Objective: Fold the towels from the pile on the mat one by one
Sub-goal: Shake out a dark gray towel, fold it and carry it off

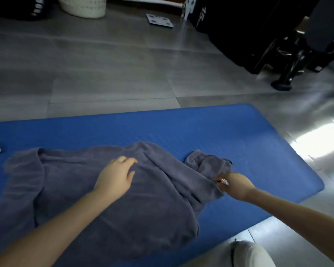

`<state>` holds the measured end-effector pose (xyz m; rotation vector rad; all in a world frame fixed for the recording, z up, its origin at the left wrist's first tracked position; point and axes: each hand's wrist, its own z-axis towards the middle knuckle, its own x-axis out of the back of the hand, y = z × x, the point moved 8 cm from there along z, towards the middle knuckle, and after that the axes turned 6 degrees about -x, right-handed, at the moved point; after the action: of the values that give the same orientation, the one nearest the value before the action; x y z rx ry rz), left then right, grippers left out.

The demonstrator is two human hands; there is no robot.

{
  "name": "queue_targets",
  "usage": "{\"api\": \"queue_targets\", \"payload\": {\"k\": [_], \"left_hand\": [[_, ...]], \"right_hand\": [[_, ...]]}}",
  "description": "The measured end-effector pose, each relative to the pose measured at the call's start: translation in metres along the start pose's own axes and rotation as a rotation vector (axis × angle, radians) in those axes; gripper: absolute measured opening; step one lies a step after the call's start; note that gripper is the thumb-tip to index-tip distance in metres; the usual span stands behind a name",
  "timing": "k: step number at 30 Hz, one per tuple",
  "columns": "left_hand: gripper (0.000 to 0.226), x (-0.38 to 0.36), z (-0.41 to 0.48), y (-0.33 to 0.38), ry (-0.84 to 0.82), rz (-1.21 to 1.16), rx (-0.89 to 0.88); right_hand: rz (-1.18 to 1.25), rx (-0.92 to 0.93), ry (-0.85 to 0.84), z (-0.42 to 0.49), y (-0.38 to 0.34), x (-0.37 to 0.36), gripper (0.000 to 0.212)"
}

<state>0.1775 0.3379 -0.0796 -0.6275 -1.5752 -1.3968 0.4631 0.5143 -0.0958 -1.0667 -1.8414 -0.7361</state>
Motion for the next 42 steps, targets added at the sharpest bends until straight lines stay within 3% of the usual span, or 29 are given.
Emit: {"api": "queue_targets", "payload": {"k": [6,10,13,16,17,19,21,24,28,30,32,35,38,40,42], "left_hand": [[0.014,-0.019,0.041,0.079,-0.075,0.064,-0.325],[0.029,-0.056,0.063,0.126,-0.278,0.227,-0.529],[0.031,-0.083,0.090,0.152,-0.377,0.122,-0.452],[0.066,-0.107,0.118,0.179,-0.445,0.019,-0.328],[0.065,-0.113,0.124,0.188,-0.467,-0.031,-0.291],[0.040,-0.118,0.133,0.198,-0.475,-0.120,-0.188],[0.017,-0.108,0.142,0.199,-0.395,-0.096,-0.144],[0.010,-0.082,0.151,0.189,-0.270,0.015,-0.110],[0.011,-0.053,0.155,0.170,-0.147,0.110,-0.056],[0.007,-0.048,0.154,0.162,-0.140,0.119,-0.007],[0.006,-0.047,0.151,0.159,-0.143,0.132,0.004],[0.003,-0.045,0.155,0.164,-0.133,0.101,0.022],[0.014,-0.050,0.177,0.177,-0.173,-0.010,0.035],[0.012,-0.065,0.199,0.188,-0.183,-0.036,0.015],[0.004,-0.087,0.220,0.196,-0.145,0.015,-0.003]], "right_hand": [[-0.096,0.311,0.183,0.031,0.053,-0.036,0.039],[0.063,0.486,0.369,0.040,0.056,-0.044,0.020],[0.446,0.469,0.426,0.041,0.060,-0.016,0.017],[0.770,0.442,0.362,0.037,0.067,0.022,0.014],[0.848,0.427,0.303,0.038,0.069,0.031,0.009],[0.971,0.412,0.218,0.042,0.073,0.041,0.008],[0.978,0.387,0.220,0.052,0.079,0.043,0.016],[0.814,0.365,0.238,0.071,0.087,0.032,0.030],[0.585,0.319,0.260,0.089,0.100,0.013,0.014],[0.711,0.274,0.265,0.090,0.109,0.013,0.006],[0.911,0.236,0.185,0.089,0.115,0.020,0.013],[1.208,0.300,-0.064,0.072,0.124,0.049,0.017],[1.347,0.387,-0.290,0.055,0.147,0.083,0.041],[1.409,0.261,-0.318,0.070,0.166,0.088,0.028],[1.495,-0.015,-0.195,0.100,0.189,0.077,0.011]]}}
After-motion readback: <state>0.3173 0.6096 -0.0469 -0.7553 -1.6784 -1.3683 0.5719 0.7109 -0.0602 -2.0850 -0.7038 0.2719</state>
